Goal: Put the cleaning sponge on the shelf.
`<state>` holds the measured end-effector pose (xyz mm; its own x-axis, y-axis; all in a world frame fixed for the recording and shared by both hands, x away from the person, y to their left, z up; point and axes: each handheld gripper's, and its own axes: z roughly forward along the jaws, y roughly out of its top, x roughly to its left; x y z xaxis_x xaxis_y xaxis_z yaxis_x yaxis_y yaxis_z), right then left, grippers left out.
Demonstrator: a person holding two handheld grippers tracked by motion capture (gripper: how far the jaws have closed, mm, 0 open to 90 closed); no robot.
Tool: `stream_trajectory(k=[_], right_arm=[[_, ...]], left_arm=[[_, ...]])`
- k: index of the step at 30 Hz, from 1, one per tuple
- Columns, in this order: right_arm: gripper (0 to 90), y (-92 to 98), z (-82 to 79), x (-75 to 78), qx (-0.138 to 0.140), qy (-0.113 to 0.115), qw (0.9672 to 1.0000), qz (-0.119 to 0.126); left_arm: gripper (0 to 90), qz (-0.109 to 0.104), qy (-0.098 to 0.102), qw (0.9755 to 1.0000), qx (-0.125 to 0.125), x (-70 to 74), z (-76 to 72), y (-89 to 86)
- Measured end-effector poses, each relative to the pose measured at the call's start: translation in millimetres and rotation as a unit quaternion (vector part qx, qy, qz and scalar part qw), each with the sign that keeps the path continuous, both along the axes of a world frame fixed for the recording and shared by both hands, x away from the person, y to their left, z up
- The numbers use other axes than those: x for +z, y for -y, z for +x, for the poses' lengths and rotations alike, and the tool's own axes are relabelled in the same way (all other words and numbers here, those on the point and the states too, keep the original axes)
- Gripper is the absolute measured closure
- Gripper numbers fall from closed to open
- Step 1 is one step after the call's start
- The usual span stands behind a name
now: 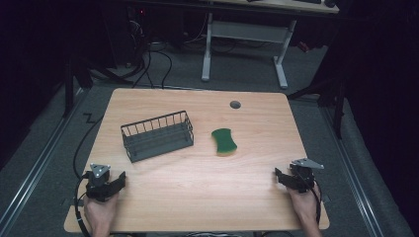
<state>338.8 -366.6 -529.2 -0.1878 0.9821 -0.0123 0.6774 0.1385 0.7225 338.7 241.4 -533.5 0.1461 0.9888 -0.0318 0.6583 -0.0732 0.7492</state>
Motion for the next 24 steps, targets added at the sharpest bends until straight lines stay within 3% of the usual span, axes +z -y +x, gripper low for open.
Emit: stream_trajectory(k=[6, 9, 24], right_arm=[[47.2, -4.3, 1.5, 3.1, 0.005, -0.007, 0.9999, -0.005], [53.2, -10.1, 4.6, 5.5, 0.013, 0.001, 0.9999, -0.004], [57.2, -27.4, 21.1, 24.3, 0.051, 0.016, 0.9980, 0.032]], left_arm=[[47.1, -0.003, 0.006, 0.9998, -0.020, 9.5, 6.2, 9.0], [47.8, -0.004, 0.009, 0.9995, -0.029, 15.6, 12.6, 13.7], [47.5, -0.012, 0.008, 0.9995, -0.028, 24.5, 27.5, 22.5]])
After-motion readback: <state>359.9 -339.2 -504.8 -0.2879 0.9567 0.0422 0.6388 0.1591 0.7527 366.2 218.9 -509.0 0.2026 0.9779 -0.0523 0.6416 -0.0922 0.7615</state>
